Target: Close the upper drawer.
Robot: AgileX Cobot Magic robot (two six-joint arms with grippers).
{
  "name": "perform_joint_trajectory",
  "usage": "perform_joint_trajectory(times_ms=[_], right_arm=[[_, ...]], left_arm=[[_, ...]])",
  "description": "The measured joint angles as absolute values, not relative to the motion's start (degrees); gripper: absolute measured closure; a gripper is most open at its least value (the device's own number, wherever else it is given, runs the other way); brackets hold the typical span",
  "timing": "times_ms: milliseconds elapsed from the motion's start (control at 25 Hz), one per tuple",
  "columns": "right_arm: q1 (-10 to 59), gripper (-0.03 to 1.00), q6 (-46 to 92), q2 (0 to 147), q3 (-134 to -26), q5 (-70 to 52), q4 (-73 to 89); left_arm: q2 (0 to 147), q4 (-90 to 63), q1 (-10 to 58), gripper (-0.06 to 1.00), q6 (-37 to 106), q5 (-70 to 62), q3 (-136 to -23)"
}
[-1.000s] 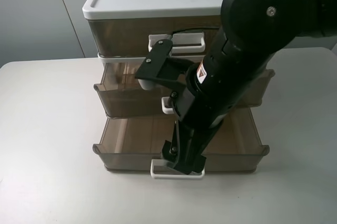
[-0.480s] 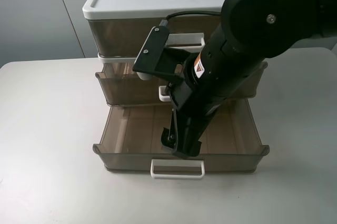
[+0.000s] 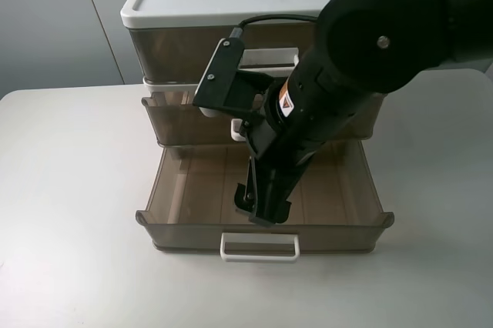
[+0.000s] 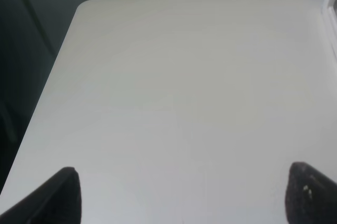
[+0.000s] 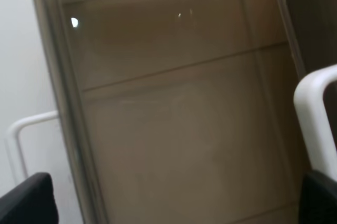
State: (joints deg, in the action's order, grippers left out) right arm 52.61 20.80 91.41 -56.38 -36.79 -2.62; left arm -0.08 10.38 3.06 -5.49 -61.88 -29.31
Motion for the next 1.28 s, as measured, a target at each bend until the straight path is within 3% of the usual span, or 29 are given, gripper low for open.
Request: perform_joint_trajectory(times_ms=[560, 1280], right_arm=[[55.9, 0.27, 11.6, 92.4, -56.4, -34.5, -15.5], [57.1, 0.27, 9.3, 93.5, -56.4, -34.8, -18.5]], left_arm=[[-0.1, 10.4, 3.1, 0.2, -5.5, -61.9, -29.3], [-0.1, 10.4, 3.1, 0.2, -5.5, -61.9, -29.3]])
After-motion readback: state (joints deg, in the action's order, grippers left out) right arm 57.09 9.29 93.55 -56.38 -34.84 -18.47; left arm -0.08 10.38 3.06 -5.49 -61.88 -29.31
